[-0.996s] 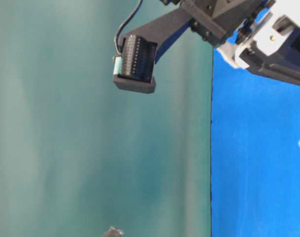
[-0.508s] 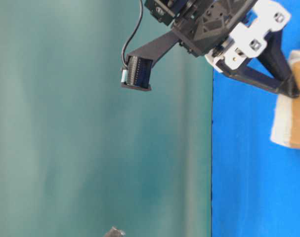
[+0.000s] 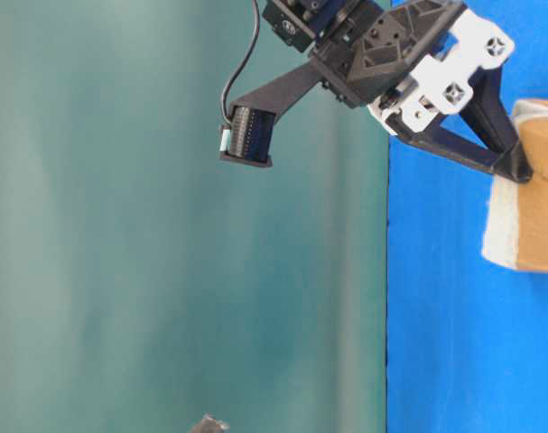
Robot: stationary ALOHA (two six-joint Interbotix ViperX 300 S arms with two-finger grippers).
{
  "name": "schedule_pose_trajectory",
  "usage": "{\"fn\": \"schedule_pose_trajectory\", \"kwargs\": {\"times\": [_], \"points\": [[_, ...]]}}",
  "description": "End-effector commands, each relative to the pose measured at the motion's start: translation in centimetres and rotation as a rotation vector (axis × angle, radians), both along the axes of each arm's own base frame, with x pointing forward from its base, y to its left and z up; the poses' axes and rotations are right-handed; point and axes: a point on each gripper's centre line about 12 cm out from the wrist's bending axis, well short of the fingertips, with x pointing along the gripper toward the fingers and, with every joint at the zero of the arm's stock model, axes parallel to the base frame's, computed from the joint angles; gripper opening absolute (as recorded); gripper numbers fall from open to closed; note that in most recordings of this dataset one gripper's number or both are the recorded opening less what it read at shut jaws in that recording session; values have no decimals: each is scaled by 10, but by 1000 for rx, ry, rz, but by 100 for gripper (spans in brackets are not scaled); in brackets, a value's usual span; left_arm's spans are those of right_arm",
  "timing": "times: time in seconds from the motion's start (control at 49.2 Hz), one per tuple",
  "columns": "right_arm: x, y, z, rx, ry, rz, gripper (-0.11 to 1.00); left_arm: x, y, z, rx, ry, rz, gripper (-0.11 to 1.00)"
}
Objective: Hand over the sponge with the left arm and wipe it with the right arm.
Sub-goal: 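Press the sponge onto the table and rub it with the right gripper, then lower the sponge flat and open the right gripper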
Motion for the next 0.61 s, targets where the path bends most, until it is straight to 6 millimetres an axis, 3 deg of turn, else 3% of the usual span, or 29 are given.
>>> {"fn": "schedule_pose_trajectory", "kwargs": {"times": [0.0, 0.264, 0.447, 0.508, 0.589], "points": [[3, -6, 9, -8, -34, -10, 15, 1, 0, 6, -1, -25, 1, 83], [6, 0, 11, -9, -37, 9, 16, 1, 0, 6, 1, -23, 1, 83], [7, 10, 13, -11, -31, 32, 65, 1, 0, 5, 1, -23, 1, 83], [7, 11, 16, -10, -32, 33, 73, 1, 0, 5, 1, -23, 1, 83], [6, 13, 23, -10, -41, 36, 72, 1, 0, 5, 1, -23, 1, 83]]}}
